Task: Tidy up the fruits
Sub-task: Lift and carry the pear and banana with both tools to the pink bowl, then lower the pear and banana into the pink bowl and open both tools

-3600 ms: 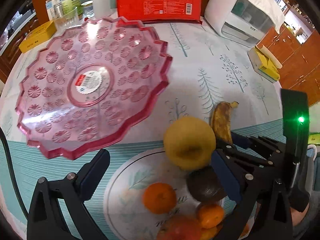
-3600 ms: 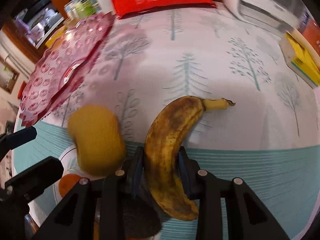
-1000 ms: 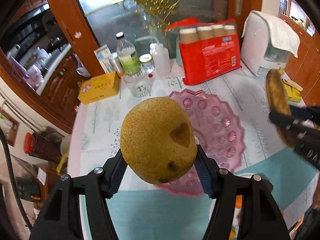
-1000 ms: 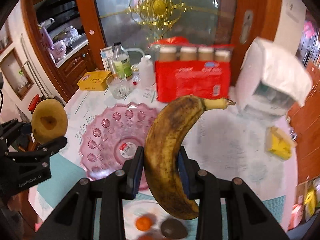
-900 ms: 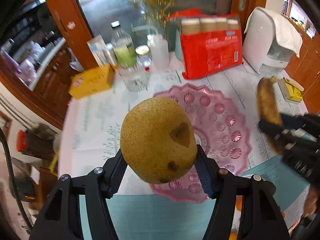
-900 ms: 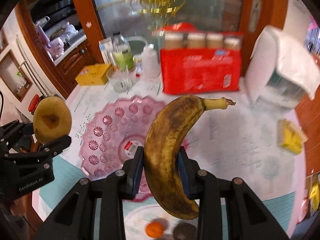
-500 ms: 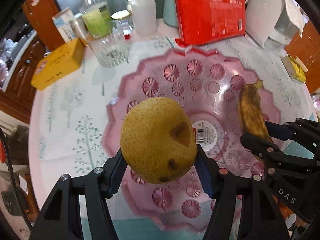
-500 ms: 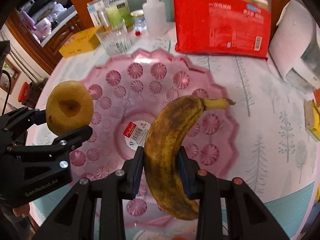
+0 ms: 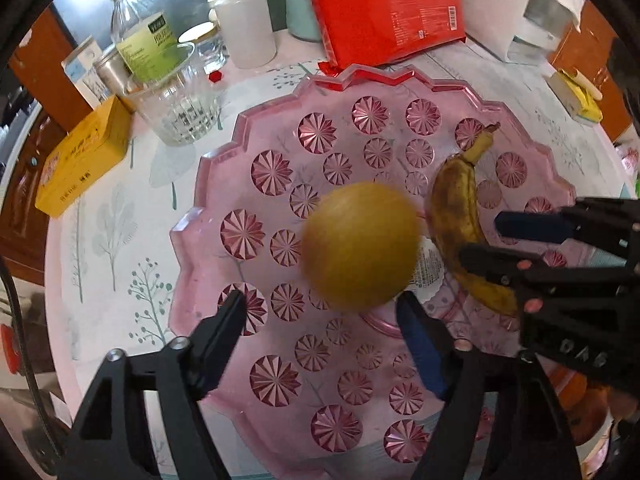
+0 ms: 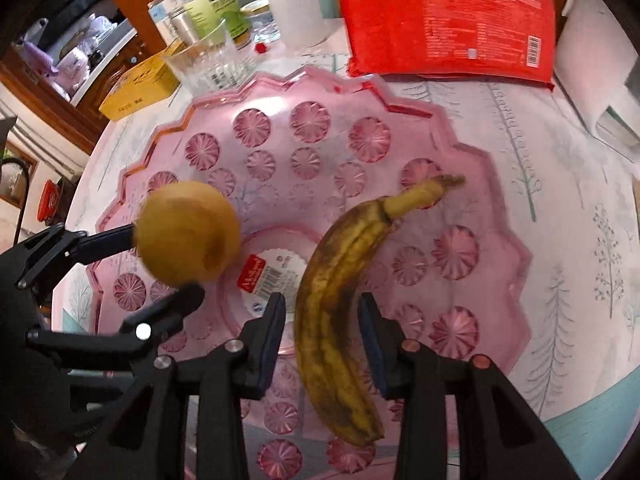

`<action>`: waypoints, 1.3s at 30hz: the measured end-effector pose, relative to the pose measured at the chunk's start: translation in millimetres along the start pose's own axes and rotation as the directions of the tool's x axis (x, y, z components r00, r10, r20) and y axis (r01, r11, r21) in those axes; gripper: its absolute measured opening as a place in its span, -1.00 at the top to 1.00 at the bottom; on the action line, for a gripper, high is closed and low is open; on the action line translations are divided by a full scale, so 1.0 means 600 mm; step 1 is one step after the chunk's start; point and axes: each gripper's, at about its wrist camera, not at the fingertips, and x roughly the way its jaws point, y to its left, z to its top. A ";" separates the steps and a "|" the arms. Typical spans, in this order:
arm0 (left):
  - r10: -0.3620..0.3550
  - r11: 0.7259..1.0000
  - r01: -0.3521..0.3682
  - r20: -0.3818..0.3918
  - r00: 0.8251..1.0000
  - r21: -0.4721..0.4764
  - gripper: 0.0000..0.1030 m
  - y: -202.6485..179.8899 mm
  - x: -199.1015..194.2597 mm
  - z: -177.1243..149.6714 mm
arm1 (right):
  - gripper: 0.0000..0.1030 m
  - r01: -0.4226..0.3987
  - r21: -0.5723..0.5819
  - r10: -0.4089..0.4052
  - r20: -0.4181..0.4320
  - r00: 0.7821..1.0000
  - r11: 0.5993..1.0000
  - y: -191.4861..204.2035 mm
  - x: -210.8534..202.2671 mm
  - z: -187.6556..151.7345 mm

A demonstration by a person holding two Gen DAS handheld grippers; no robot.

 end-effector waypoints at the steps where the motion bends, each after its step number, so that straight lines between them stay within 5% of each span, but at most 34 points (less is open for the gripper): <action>1: 0.007 1.000 -0.007 0.003 1.000 0.003 -0.65 -0.002 -0.003 -0.001 | 0.11 -0.015 0.011 0.015 0.003 1.000 1.000 -0.004 -0.005 -0.002; 22: 0.036 0.999 -0.036 0.069 0.997 -0.002 -0.70 -0.025 -0.124 -0.037 | 0.08 -0.038 0.026 0.036 0.086 0.996 0.999 0.002 -0.103 -0.053; 39: 0.067 0.985 -0.052 0.087 0.994 -0.162 -0.70 -0.026 -0.226 -0.078 | 0.08 -0.043 -0.018 0.045 0.172 0.984 0.999 0.009 -0.199 -0.106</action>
